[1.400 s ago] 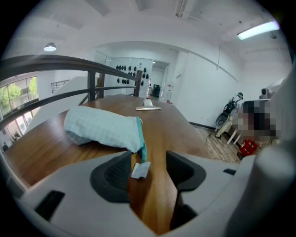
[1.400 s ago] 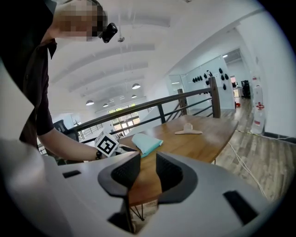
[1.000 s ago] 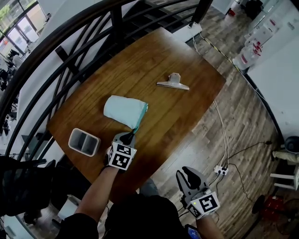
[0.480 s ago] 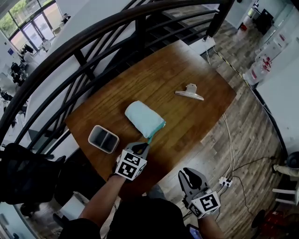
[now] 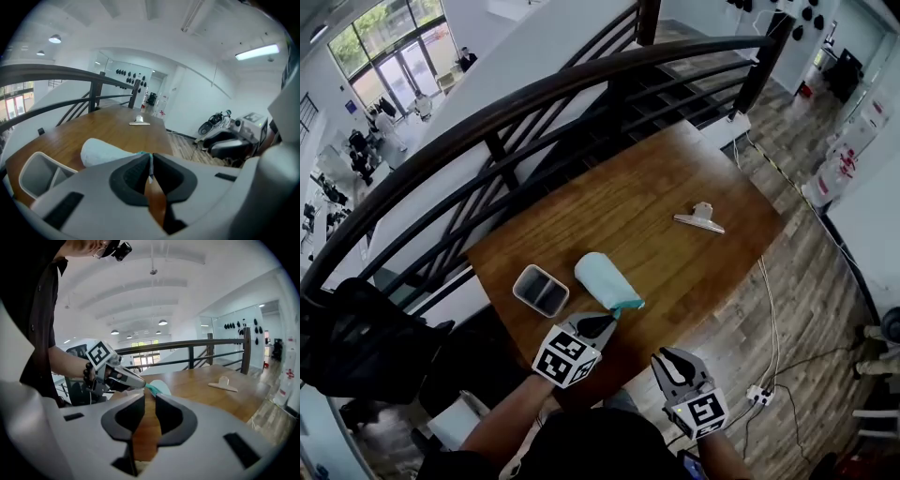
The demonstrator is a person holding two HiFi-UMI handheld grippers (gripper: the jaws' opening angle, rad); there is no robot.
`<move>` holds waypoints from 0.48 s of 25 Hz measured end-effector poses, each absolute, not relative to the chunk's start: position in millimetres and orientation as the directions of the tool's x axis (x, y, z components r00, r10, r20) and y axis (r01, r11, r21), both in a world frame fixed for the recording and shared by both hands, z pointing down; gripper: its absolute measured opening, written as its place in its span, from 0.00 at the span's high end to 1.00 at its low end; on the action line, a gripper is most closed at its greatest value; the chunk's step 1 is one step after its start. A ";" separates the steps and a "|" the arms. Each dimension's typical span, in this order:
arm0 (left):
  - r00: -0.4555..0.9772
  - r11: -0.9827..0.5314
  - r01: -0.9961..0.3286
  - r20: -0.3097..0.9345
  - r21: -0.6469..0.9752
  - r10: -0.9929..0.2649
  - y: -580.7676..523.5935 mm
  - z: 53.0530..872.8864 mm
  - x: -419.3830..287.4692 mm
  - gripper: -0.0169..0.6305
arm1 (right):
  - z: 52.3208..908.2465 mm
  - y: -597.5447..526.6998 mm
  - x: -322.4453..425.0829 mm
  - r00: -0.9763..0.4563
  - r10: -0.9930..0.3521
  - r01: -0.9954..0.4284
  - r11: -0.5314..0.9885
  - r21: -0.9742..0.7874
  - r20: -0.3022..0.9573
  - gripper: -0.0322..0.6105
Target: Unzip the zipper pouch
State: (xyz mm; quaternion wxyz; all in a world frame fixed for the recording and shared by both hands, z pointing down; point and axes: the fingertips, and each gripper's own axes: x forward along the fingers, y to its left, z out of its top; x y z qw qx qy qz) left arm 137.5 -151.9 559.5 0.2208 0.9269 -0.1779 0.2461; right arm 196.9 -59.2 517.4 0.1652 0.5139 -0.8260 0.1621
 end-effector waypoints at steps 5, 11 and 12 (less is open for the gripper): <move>0.876 -0.830 -0.382 0.447 0.407 -0.183 -145.6 517.6 136.3 0.93 | 544.1 -65.1 196.2 -0.424 -0.763 -0.897 0.430 -0.107 0.488 0.85; 0.921 -0.793 -0.333 0.355 0.509 -0.159 -140.9 479.6 118.9 0.93 | 565.9 -79.5 201.5 -0.427 -0.725 -0.890 0.442 -0.111 0.540 0.84; 0.924 -0.781 -0.334 0.345 0.527 -0.162 -141.1 478.4 113.8 0.93 | 566.8 -83.6 203.2 -0.429 -0.723 -0.889 0.444 -0.111 0.542 0.84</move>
